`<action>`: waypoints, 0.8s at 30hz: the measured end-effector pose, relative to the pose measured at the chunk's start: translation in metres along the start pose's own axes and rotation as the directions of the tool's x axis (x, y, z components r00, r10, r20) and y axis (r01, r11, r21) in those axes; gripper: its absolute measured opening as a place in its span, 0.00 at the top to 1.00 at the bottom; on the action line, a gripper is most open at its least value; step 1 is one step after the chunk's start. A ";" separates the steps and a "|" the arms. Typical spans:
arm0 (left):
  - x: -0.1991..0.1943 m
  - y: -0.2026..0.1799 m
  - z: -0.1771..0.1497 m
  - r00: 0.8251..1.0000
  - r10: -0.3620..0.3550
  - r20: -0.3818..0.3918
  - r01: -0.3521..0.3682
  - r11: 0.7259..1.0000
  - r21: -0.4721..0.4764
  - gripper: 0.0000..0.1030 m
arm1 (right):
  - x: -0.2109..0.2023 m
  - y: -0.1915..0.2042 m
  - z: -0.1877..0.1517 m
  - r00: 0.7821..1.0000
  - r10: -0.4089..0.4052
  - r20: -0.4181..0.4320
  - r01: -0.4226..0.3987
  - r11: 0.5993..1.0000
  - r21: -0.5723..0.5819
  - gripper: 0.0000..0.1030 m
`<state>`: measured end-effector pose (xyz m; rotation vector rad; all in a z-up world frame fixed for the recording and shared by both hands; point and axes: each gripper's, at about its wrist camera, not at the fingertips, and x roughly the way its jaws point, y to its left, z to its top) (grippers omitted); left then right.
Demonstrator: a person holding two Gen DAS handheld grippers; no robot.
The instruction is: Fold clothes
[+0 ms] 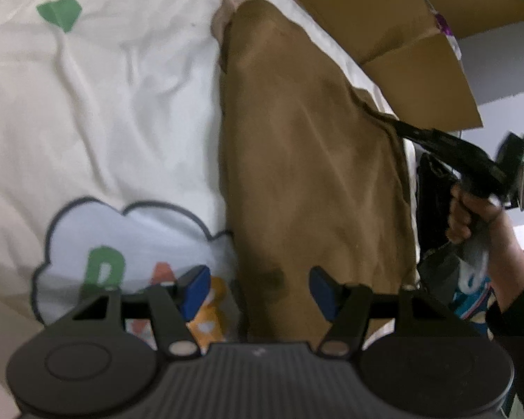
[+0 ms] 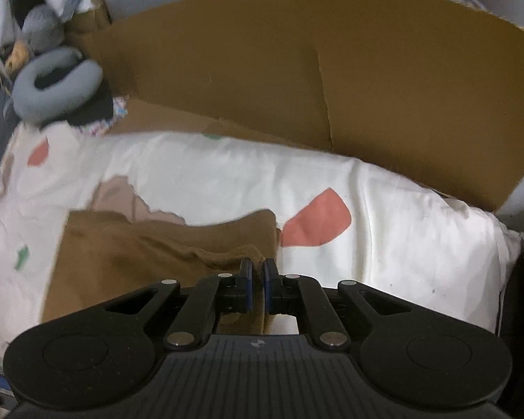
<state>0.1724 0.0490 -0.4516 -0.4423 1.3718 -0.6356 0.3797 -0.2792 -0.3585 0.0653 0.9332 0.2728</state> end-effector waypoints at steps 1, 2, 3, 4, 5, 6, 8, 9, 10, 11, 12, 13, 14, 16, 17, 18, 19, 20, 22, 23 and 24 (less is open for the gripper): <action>0.001 -0.001 -0.002 1.000 -0.002 -0.005 0.002 1.000 0.004 0.37 | 0.007 -0.003 -0.002 1.000 -0.004 -0.023 0.004 1.000 0.012 0.94; 0.002 -0.003 -0.003 1.000 -0.006 -0.012 0.006 1.000 0.006 0.36 | 0.012 -0.008 -0.004 0.999 -0.007 -0.049 0.009 0.999 0.040 0.93; 0.004 -0.004 -0.005 1.000 -0.010 -0.018 0.010 1.000 0.008 0.36 | 0.014 -0.013 -0.006 0.998 -0.005 -0.059 0.009 0.997 0.070 0.90; 0.004 -0.004 -0.006 1.000 -0.015 -0.025 0.015 1.000 0.007 0.36 | 0.011 -0.017 -0.007 0.999 0.001 -0.054 0.004 0.995 0.096 0.83; 0.005 -0.004 -0.008 0.999 -0.019 -0.029 0.020 1.000 0.004 0.36 | 0.008 -0.020 -0.007 0.999 0.006 -0.049 0.000 0.994 0.113 0.80; 0.006 -0.004 -0.010 0.999 -0.024 -0.034 0.024 1.000 0.002 0.36 | 0.003 -0.021 -0.008 0.999 0.009 -0.047 -0.003 0.993 0.115 0.77; 0.007 -0.004 -0.013 0.998 -0.034 -0.044 0.033 0.999 -0.005 0.37 | -0.007 -0.021 -0.009 0.999 0.021 -0.046 -0.015 0.993 0.119 0.77; 0.007 -0.003 -0.016 0.998 -0.040 -0.051 0.040 0.999 -0.009 0.37 | -0.011 -0.021 -0.011 0.998 0.040 -0.055 -0.033 0.992 0.121 0.77; 0.007 -0.003 -0.018 0.997 -0.047 -0.057 0.047 0.999 -0.013 0.38 | -0.015 -0.019 -0.014 0.996 0.054 -0.065 -0.046 0.992 0.120 0.77; 0.007 -0.002 -0.020 0.997 -0.052 -0.063 0.052 0.999 -0.015 0.40 | -0.017 -0.017 -0.017 0.995 0.061 -0.076 -0.053 0.992 0.114 0.77; 0.008 -0.002 -0.023 0.996 -0.056 -0.070 0.055 0.998 -0.016 0.41 | -0.020 -0.015 -0.021 0.994 0.068 -0.087 -0.059 0.992 0.108 0.77; 0.008 -0.001 -0.025 0.995 -0.059 -0.074 0.058 0.998 -0.016 0.44 | -0.023 -0.012 -0.026 0.992 0.075 -0.099 -0.065 0.993 0.101 0.77; 0.008 0.001 -0.027 0.995 -0.064 -0.076 0.063 0.998 -0.024 0.48 | -0.023 -0.010 -0.031 0.990 0.080 -0.116 -0.070 0.993 0.093 0.77; 0.008 0.005 -0.030 0.994 -0.076 -0.079 0.073 0.996 -0.050 0.55 | -0.021 -0.007 -0.042 0.987 0.073 -0.146 -0.062 0.995 0.077 0.77; 0.008 0.008 -0.032 0.993 -0.081 -0.081 0.076 0.995 -0.062 0.60 | -0.020 -0.006 -0.048 0.985 0.064 -0.160 -0.054 0.996 0.068 0.77; 0.008 0.010 -0.034 0.993 -0.085 -0.085 0.079 0.995 -0.068 0.61 | -0.020 -0.006 -0.053 0.984 0.053 -0.170 -0.043 0.997 0.062 0.77; 0.007 0.012 -0.036 0.992 -0.086 -0.090 0.080 0.994 -0.070 0.65 | -0.022 -0.008 -0.058 0.985 0.040 -0.168 -0.029 0.997 0.067 0.77; 0.007 0.012 -0.039 0.991 -0.088 -0.096 0.082 0.994 -0.067 0.68 | -0.025 -0.010 -0.062 0.986 0.037 -0.160 -0.024 0.996 0.082 0.77; 0.007 0.013 -0.044 0.988 -0.087 -0.124 0.081 0.995 -0.053 0.71 | -0.031 -0.014 -0.069 0.987 0.041 -0.157 -0.023 0.993 0.114 0.77; 0.008 0.013 -0.045 0.986 -0.083 -0.141 0.078 0.996 -0.045 0.74 | -0.034 -0.015 -0.073 0.986 0.041 -0.161 -0.022 0.992 0.122 0.77; 0.008 0.013 -0.047 0.984 -0.079 -0.158 0.074 0.997 -0.037 0.75 | -0.037 -0.015 -0.077 0.985 0.041 -0.166 -0.020 0.992 0.126 0.77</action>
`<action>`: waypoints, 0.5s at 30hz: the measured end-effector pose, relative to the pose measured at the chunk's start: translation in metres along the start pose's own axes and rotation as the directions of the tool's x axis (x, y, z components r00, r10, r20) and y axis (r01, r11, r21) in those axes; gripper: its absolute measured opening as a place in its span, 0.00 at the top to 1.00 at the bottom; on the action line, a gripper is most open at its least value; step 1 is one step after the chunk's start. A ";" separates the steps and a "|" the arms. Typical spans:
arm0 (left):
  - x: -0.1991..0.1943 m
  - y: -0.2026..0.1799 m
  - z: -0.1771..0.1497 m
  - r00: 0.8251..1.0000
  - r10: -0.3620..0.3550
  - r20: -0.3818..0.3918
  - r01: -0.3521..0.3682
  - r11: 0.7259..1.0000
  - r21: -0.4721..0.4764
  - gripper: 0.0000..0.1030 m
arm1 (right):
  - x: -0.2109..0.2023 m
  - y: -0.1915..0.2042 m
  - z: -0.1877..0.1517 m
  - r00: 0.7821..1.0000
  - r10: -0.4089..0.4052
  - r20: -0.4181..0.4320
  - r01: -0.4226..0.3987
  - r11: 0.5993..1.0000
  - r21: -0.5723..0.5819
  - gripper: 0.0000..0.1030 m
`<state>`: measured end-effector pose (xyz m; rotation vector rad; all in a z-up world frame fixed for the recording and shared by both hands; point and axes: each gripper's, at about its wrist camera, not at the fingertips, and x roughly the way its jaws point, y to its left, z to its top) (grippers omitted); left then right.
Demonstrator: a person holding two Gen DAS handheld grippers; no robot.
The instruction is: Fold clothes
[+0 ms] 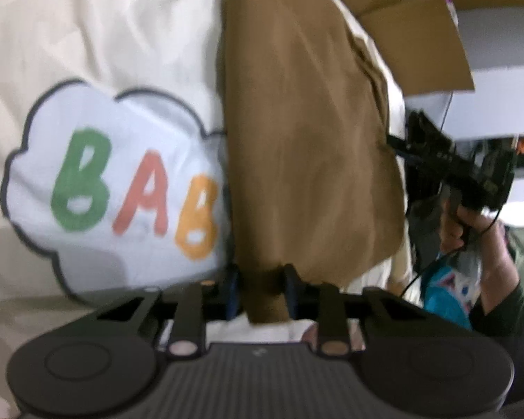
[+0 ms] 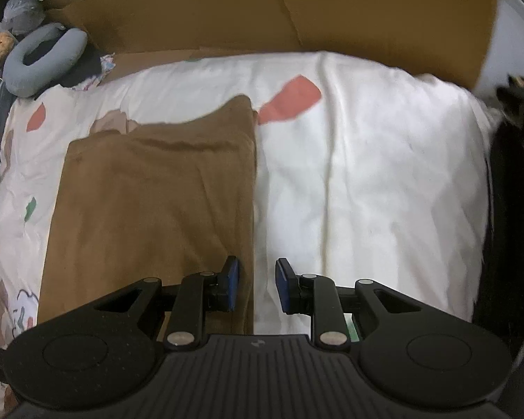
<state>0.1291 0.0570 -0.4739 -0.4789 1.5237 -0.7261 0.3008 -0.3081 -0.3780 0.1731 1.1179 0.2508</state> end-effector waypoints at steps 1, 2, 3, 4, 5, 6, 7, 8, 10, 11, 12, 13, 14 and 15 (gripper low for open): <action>0.001 0.000 -0.001 1.000 0.005 -0.017 -0.005 1.000 0.007 0.76 | -0.003 -0.001 -0.004 1.000 0.001 -0.004 -0.001 1.000 0.006 0.77; -0.001 0.000 -0.002 1.000 0.001 -0.021 -0.001 1.000 0.005 0.76 | -0.006 -0.001 -0.008 1.000 0.005 -0.007 -0.005 1.000 0.016 0.77; -0.002 0.001 -0.002 1.000 -0.002 -0.025 0.002 1.000 0.002 0.76 | -0.009 -0.001 -0.012 1.000 0.010 -0.009 -0.010 1.000 0.025 0.77; -0.004 0.001 -0.002 1.000 -0.006 -0.029 0.006 1.000 0.000 0.75 | -0.013 -0.001 -0.016 1.000 0.016 -0.008 -0.016 0.999 0.034 0.76; -0.007 0.000 0.001 1.000 -0.012 -0.023 0.011 1.000 -0.004 0.70 | -0.016 -0.001 -0.019 1.000 0.025 -0.010 -0.024 0.999 0.045 0.75; -0.011 0.000 0.001 1.000 -0.018 -0.006 0.018 1.000 -0.003 0.67 | -0.020 -0.001 -0.024 0.999 0.034 -0.016 -0.032 0.998 0.060 0.64; -0.014 -0.001 0.000 1.000 -0.025 0.012 0.025 1.000 -0.002 0.63 | -0.022 -0.002 -0.028 0.999 0.041 -0.022 -0.039 0.996 0.074 0.57; -0.014 0.002 0.001 0.999 -0.032 0.022 0.032 0.999 -0.001 0.57 | -0.025 -0.002 -0.032 0.998 0.049 -0.025 -0.047 0.996 0.082 0.57; -0.014 0.005 0.005 0.998 -0.051 0.036 0.052 0.999 -0.009 0.51 | -0.029 0.000 -0.041 0.998 0.062 -0.030 -0.059 0.995 0.081 0.57; -0.009 0.002 0.007 0.998 -0.055 0.041 0.056 0.998 -0.015 0.51 | -0.031 0.000 -0.046 0.997 0.064 -0.038 -0.061 0.995 0.077 0.57; -0.005 0.002 0.008 0.997 -0.060 0.046 0.061 0.998 -0.020 0.51 | -0.031 0.000 -0.050 0.997 0.065 -0.048 -0.061 0.995 0.074 0.57; -0.001 0.002 0.010 0.997 -0.065 0.051 0.067 0.997 -0.025 0.51 | -0.031 0.000 -0.054 0.996 0.066 -0.059 -0.061 0.995 0.075 0.56; 0.002 0.003 0.009 0.996 -0.070 0.054 0.071 0.997 -0.032 0.51 | -0.030 -0.001 -0.059 0.995 0.066 -0.071 -0.061 0.995 0.077 0.56; 0.004 0.003 0.009 0.996 -0.074 0.057 0.076 0.996 -0.039 0.51 | -0.029 -0.002 -0.063 0.994 0.067 -0.082 -0.061 0.995 0.080 0.56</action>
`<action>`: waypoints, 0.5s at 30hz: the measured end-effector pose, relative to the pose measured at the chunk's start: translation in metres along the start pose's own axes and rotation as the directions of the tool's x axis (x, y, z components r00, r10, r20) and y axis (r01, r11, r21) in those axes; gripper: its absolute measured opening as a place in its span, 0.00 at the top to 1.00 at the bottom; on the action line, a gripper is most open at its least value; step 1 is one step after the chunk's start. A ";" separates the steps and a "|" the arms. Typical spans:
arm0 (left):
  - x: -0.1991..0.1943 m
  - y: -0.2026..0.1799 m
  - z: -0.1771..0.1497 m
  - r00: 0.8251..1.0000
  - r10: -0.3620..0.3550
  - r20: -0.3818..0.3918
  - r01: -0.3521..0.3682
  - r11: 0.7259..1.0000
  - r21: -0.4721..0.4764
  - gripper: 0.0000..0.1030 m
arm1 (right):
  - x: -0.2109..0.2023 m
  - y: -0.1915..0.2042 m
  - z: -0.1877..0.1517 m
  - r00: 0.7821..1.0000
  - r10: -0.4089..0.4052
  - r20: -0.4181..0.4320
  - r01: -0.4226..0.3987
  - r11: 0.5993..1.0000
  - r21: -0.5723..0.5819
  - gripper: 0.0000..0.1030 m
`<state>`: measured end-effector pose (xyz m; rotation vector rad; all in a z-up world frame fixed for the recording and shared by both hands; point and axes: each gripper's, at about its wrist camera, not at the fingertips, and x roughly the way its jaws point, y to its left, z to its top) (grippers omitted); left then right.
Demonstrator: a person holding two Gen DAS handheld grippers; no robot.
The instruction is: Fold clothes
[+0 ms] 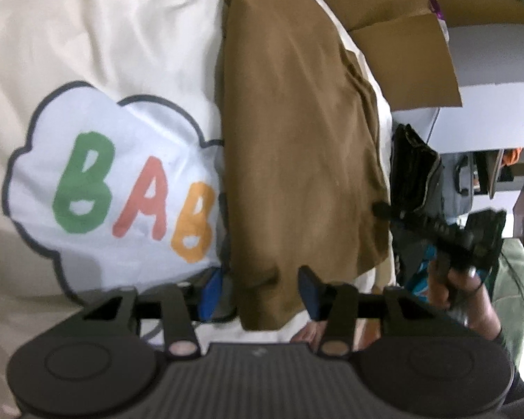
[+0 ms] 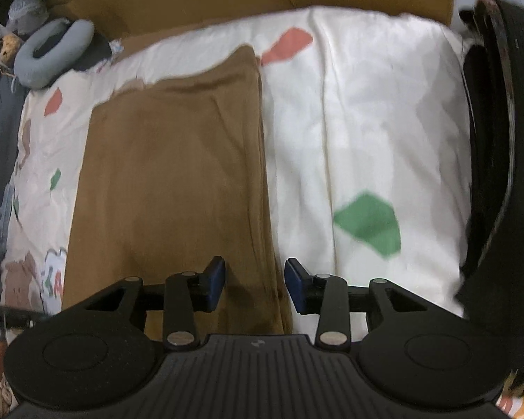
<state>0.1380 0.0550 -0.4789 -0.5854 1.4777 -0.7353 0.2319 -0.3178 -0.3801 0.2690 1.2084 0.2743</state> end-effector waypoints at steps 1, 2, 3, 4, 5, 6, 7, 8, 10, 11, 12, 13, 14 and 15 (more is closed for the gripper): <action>0.002 0.001 -0.001 1.000 -0.012 0.000 0.012 1.000 -0.009 0.51 | 0.001 -0.001 -0.004 1.000 -0.001 -0.012 0.001 1.000 0.001 0.55; 0.004 0.003 -0.003 1.000 -0.025 -0.002 0.025 1.000 -0.018 0.52 | 0.003 -0.002 -0.008 1.000 -0.004 -0.026 0.004 1.000 -0.002 0.53; 0.007 0.004 -0.004 0.999 -0.037 -0.007 0.037 0.999 -0.026 0.52 | 0.004 -0.003 -0.012 0.999 -0.004 -0.039 0.004 1.000 -0.005 0.51; 0.010 0.003 -0.005 0.999 -0.046 -0.012 0.046 0.999 -0.030 0.54 | 0.005 -0.004 -0.016 0.999 -0.001 -0.049 0.001 1.000 -0.006 0.51; 0.013 0.003 -0.006 0.998 -0.059 -0.016 0.058 0.998 -0.035 0.54 | 0.006 -0.005 -0.019 0.998 0.002 -0.059 -0.003 1.000 -0.008 0.51; 0.017 0.003 -0.007 0.997 -0.076 -0.019 0.075 0.996 -0.050 0.54 | 0.006 -0.006 -0.023 0.998 0.009 -0.066 -0.009 1.000 -0.005 0.51; 0.021 0.003 -0.009 0.995 -0.093 -0.023 0.091 0.994 -0.065 0.54 | 0.007 -0.008 -0.025 0.997 0.024 -0.068 -0.023 1.000 0.008 0.51; 0.023 0.003 -0.010 0.994 -0.105 -0.025 0.103 0.992 -0.070 0.54 | 0.008 -0.010 -0.028 0.997 0.039 -0.071 -0.038 0.999 0.025 0.51; 0.028 0.002 -0.012 0.991 -0.129 -0.029 0.127 0.989 -0.080 0.52 | 0.010 -0.015 -0.032 0.995 0.069 -0.077 -0.064 0.996 0.060 0.50; 0.029 0.000 -0.012 0.991 -0.131 -0.027 0.128 0.989 -0.074 0.52 | 0.011 -0.017 -0.034 0.994 0.082 -0.076 -0.076 0.994 0.076 0.50; 0.030 0.000 -0.011 0.991 -0.131 -0.023 0.129 0.989 -0.074 0.52 | 0.011 -0.019 -0.035 0.993 0.094 -0.074 -0.088 0.992 0.088 0.50; 0.030 0.002 -0.011 0.990 -0.136 -0.022 0.134 0.987 -0.089 0.53 | 0.011 -0.022 -0.036 0.992 0.106 -0.072 -0.099 0.990 0.102 0.50; 0.030 0.004 -0.011 0.990 -0.142 -0.021 0.139 0.985 -0.104 0.55 | 0.012 -0.025 -0.037 0.990 0.119 -0.071 -0.110 0.987 0.120 0.50; 0.029 0.007 -0.010 0.989 -0.147 -0.020 0.144 0.982 -0.119 0.58 | 0.012 -0.028 -0.037 0.989 0.131 -0.069 -0.121 0.983 0.137 0.50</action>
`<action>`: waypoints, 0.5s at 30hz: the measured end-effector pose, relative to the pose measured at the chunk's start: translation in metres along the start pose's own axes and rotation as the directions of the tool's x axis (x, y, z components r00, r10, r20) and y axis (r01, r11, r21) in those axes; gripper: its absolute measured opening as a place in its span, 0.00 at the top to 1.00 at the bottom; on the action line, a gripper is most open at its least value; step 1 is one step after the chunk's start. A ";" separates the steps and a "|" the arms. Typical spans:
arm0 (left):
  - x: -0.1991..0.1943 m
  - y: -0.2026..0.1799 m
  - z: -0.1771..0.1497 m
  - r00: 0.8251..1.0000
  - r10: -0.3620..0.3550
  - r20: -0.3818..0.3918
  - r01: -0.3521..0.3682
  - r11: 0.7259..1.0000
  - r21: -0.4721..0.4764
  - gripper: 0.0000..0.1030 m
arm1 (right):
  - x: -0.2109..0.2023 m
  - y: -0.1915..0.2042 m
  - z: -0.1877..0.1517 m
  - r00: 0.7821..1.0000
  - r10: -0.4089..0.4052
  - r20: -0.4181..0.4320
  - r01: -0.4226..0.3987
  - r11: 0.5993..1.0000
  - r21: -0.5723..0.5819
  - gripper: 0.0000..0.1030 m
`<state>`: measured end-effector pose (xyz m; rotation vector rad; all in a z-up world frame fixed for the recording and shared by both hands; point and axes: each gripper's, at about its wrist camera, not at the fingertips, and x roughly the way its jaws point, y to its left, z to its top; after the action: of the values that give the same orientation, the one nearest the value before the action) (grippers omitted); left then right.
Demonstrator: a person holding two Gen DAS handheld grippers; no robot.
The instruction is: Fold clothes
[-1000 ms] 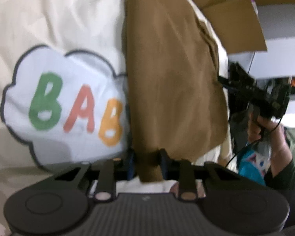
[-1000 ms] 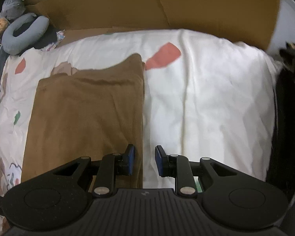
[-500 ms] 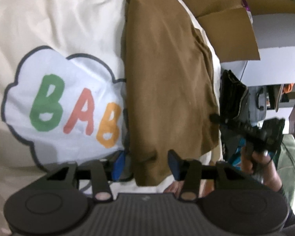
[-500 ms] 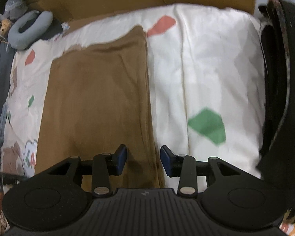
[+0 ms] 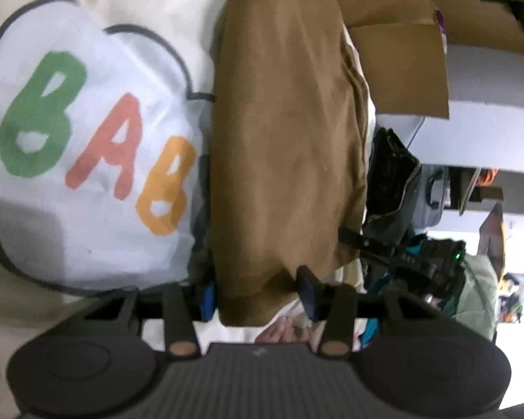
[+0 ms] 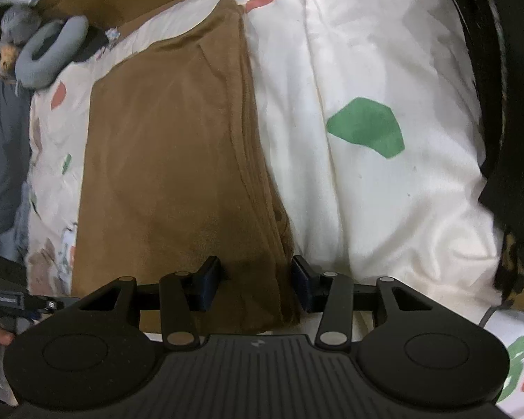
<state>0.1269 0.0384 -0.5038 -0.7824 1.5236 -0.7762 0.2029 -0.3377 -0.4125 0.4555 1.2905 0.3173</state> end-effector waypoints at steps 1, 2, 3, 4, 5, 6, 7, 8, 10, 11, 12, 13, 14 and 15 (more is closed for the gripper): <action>0.000 0.001 0.000 1.000 0.006 -0.001 -0.006 1.000 -0.006 0.65 | 0.000 -0.003 0.000 1.000 0.011 0.000 -0.011 1.000 0.016 0.51; 0.001 0.001 0.001 1.000 0.015 -0.001 -0.015 1.000 -0.008 0.71 | 0.000 -0.005 0.001 1.000 0.019 -0.003 -0.019 0.999 0.032 0.51; -0.002 0.003 0.000 1.000 0.017 0.001 -0.017 1.000 -0.012 0.72 | -0.001 -0.007 0.002 1.000 0.024 -0.006 -0.024 0.999 0.045 0.51; -0.002 0.005 0.000 1.000 0.013 0.002 -0.013 1.000 -0.018 0.72 | -0.001 -0.008 0.003 1.000 0.027 -0.010 -0.026 0.998 0.052 0.51; -0.002 0.005 -0.001 1.000 0.012 0.003 -0.012 1.000 -0.021 0.72 | -0.001 -0.009 0.003 0.999 0.030 -0.014 -0.029 0.998 0.057 0.51; -0.002 0.005 -0.001 1.000 0.011 0.005 -0.010 1.000 -0.023 0.72 | -0.001 -0.010 0.004 0.999 0.034 -0.019 -0.032 0.997 0.063 0.52; -0.002 0.005 -0.001 1.000 0.010 0.006 -0.009 1.000 -0.026 0.74 | -0.001 -0.012 0.005 0.999 0.038 -0.023 -0.036 0.997 0.074 0.52; -0.002 0.005 -0.001 1.000 0.010 0.007 -0.010 1.000 -0.024 0.75 | -0.001 -0.014 0.007 0.999 0.044 -0.027 -0.041 0.995 0.089 0.52; -0.002 0.005 -0.002 1.000 0.009 0.008 -0.009 1.000 -0.021 0.79 | 0.001 -0.018 0.009 0.998 0.056 -0.026 -0.052 0.991 0.123 0.52; -0.003 0.006 -0.002 1.000 0.010 0.008 -0.010 1.000 -0.020 0.81 | 0.002 -0.018 0.009 0.998 0.055 -0.023 -0.052 0.990 0.131 0.52; -0.003 0.006 -0.002 1.000 0.013 0.007 -0.013 1.000 -0.020 0.81 | 0.003 -0.015 0.008 0.999 0.043 -0.017 -0.041 0.992 0.121 0.53; -0.008 0.007 -0.003 1.000 0.013 0.006 -0.013 1.000 -0.019 0.83 | 0.005 -0.013 0.007 0.999 0.031 -0.012 -0.030 0.993 0.110 0.59; -0.012 0.009 -0.004 1.000 0.014 0.005 -0.014 1.000 -0.019 0.84 | 0.005 -0.009 0.006 1.000 0.018 -0.008 -0.017 0.995 0.094 0.63; -0.017 0.010 -0.005 1.000 0.014 0.004 -0.014 1.000 -0.018 0.85 | 0.006 -0.002 0.006 1.000 0.001 -0.006 0.000 0.998 0.067 0.67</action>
<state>0.1225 0.0581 -0.5026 -0.7854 1.5323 -0.7512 0.2099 -0.3377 -0.4173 0.5123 1.3096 0.2764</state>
